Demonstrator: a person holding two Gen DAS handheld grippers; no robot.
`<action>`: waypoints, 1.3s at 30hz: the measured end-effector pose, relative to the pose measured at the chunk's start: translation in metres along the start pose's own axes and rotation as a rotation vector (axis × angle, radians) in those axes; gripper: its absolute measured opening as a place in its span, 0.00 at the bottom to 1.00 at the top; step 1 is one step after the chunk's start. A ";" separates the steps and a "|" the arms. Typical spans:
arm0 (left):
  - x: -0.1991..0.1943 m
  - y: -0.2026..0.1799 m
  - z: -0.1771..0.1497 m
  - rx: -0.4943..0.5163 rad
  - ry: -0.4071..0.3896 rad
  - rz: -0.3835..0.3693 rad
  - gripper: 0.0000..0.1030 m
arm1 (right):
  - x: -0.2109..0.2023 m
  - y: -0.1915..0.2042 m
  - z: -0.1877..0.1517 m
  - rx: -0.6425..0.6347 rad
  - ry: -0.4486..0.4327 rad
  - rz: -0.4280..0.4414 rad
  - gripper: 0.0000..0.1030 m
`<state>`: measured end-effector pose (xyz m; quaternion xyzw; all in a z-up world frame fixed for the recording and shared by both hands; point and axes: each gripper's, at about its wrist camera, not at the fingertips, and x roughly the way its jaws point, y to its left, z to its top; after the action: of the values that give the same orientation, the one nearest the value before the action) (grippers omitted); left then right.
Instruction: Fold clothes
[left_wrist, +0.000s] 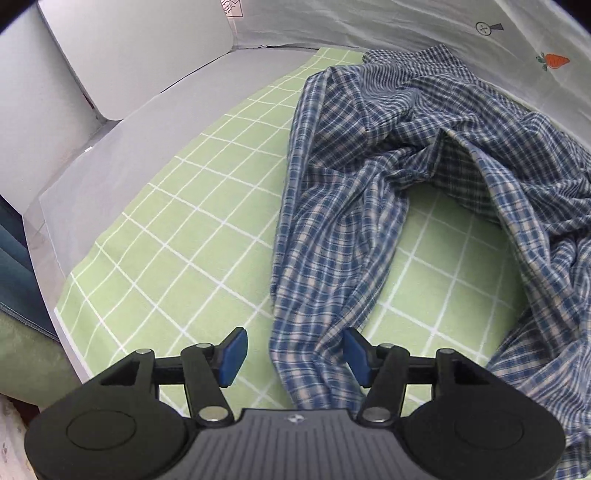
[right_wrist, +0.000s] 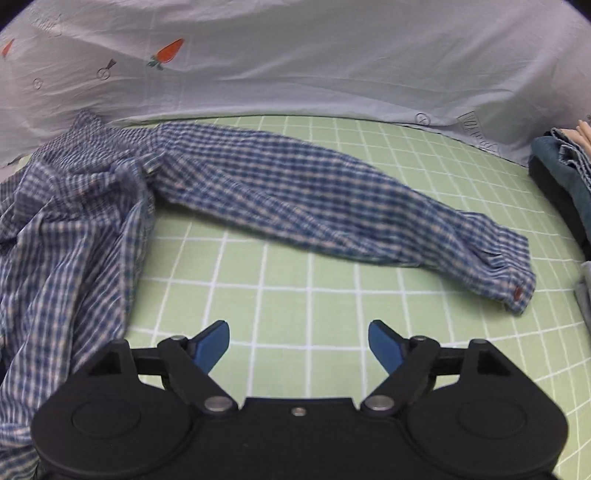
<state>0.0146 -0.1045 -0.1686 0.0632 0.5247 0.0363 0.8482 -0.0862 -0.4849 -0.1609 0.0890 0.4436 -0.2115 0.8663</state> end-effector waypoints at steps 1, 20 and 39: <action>0.006 0.006 0.001 -0.003 0.008 0.008 0.58 | -0.003 0.010 -0.004 -0.026 0.004 0.003 0.81; 0.108 0.137 0.157 -0.077 -0.089 0.068 0.65 | -0.005 0.102 0.003 0.107 0.053 -0.127 0.83; -0.025 0.054 0.071 0.011 -0.071 -0.459 0.68 | -0.014 0.113 -0.025 0.158 0.124 0.270 0.31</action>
<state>0.0672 -0.0597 -0.1069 -0.0520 0.4952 -0.1627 0.8518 -0.0608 -0.3715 -0.1682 0.2283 0.4625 -0.1216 0.8481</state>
